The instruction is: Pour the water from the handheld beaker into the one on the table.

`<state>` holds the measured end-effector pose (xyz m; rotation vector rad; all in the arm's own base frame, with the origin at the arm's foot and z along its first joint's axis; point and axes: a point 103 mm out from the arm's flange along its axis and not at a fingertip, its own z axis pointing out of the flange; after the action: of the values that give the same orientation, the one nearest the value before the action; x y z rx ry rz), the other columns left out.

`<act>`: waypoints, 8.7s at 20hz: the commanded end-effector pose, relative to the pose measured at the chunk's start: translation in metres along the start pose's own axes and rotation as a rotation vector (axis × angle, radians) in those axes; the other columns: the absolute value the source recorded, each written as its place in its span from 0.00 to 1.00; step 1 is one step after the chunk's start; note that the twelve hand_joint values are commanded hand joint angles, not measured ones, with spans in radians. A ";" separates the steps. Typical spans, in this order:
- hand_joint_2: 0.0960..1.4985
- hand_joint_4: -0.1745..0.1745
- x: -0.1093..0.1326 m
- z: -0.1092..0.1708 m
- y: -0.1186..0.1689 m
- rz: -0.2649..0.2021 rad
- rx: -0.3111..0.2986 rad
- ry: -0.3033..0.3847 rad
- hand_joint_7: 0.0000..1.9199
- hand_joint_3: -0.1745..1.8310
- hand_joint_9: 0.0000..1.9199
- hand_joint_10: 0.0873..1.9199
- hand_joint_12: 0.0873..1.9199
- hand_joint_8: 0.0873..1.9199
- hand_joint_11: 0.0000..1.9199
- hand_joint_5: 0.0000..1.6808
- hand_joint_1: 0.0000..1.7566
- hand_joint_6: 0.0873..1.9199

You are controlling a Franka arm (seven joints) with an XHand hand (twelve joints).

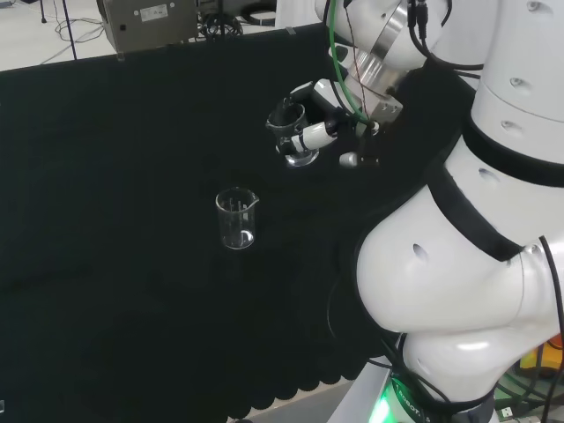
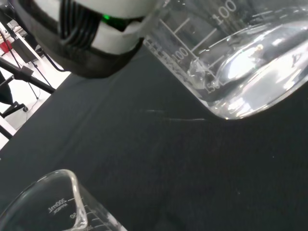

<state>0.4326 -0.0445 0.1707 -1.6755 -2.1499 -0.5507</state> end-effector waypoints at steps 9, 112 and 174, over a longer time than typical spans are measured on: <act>0.66 0.00 0.066 0.018 -0.059 -0.036 0.146 -0.157 0.80 0.00 0.96 0.00 0.29 0.00 0.73 0.86 0.75 0.05; 0.69 0.00 0.121 0.036 -0.015 0.028 0.636 -0.980 0.69 0.00 0.83 0.30 0.36 0.24 0.69 0.75 0.74 0.25; 0.69 0.00 0.153 0.033 -0.010 0.033 0.704 -1.099 0.68 0.00 0.83 0.30 0.36 0.25 0.69 0.75 0.74 0.26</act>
<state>0.3859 0.0979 0.2185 -1.7008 -2.4347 1.3036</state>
